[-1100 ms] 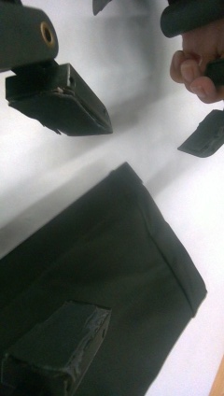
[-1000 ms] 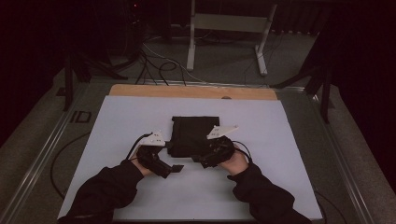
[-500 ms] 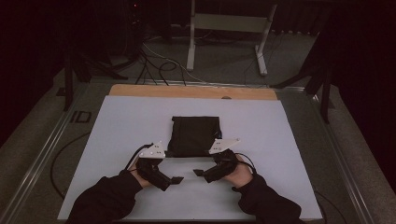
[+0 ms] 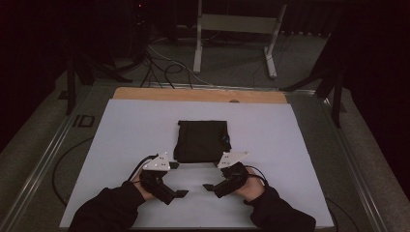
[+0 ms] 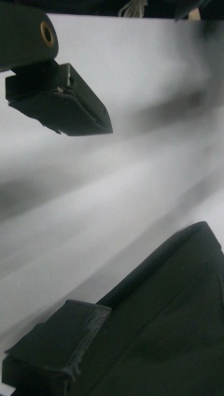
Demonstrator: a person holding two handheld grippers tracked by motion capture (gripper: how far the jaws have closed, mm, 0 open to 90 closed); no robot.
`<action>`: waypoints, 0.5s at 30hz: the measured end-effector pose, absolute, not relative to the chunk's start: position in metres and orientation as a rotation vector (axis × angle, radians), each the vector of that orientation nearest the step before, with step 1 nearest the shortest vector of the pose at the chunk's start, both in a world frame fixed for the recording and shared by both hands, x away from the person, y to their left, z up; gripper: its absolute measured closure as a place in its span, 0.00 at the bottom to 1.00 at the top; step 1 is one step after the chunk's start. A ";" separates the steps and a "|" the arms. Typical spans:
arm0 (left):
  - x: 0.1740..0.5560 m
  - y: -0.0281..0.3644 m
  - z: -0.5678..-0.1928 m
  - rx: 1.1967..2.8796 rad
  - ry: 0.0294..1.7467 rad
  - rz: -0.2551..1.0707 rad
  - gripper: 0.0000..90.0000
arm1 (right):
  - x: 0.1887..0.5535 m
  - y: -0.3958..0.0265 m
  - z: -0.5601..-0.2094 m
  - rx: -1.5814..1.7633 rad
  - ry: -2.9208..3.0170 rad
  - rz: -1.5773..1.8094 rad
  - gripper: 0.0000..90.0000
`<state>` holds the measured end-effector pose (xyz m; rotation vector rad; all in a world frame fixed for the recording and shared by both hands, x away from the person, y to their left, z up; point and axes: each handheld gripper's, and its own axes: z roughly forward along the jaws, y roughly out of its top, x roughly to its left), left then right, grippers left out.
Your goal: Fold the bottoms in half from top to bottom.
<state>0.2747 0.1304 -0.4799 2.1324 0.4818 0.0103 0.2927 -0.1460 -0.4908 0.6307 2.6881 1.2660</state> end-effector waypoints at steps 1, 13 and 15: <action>0.273 0.131 -0.481 2.133 0.482 0.011 0.00 | 0.292 -0.146 -0.490 0.617 2.682 1.264 0.12; 0.261 0.146 -0.484 2.140 0.500 0.018 0.00 | 0.281 -0.157 -0.491 0.605 2.678 1.266 0.12; 0.259 0.151 -0.484 2.135 0.512 0.019 0.00 | 0.279 -0.162 -0.490 0.606 2.672 1.278 0.12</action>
